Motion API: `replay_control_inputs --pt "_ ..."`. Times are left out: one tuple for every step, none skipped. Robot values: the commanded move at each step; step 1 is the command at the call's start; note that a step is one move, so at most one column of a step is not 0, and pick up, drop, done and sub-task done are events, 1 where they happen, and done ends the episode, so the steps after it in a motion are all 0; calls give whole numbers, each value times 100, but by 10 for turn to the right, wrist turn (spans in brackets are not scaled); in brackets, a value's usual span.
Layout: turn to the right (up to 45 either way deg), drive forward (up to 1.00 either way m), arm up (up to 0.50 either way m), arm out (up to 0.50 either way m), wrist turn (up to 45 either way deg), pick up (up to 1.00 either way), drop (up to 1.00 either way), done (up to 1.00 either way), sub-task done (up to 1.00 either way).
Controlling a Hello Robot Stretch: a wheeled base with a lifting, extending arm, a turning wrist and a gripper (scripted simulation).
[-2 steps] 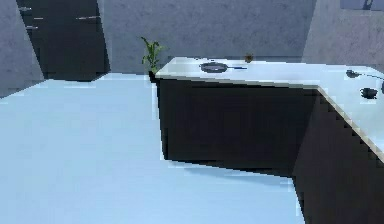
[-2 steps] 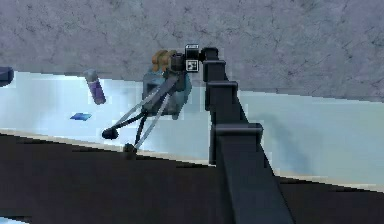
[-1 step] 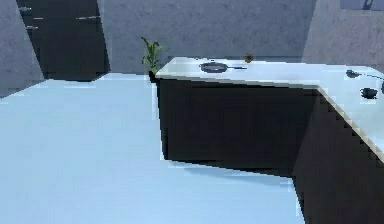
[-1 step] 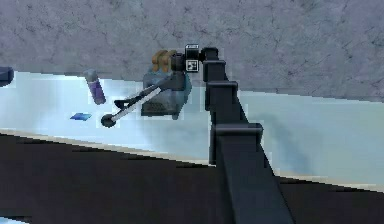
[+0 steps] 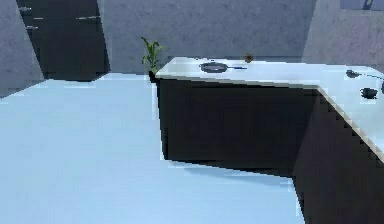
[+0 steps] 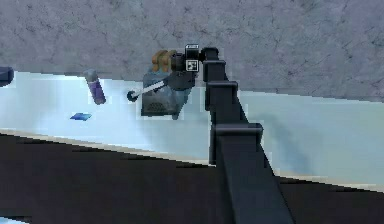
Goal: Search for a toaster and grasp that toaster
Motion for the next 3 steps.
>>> replay_control_inputs --pt "0 0 0 0 330 0 0 0 0" --pt "0 0 0 0 0 100 0 0 0" --pt "0 0 0 0 0 0 0 100 0"
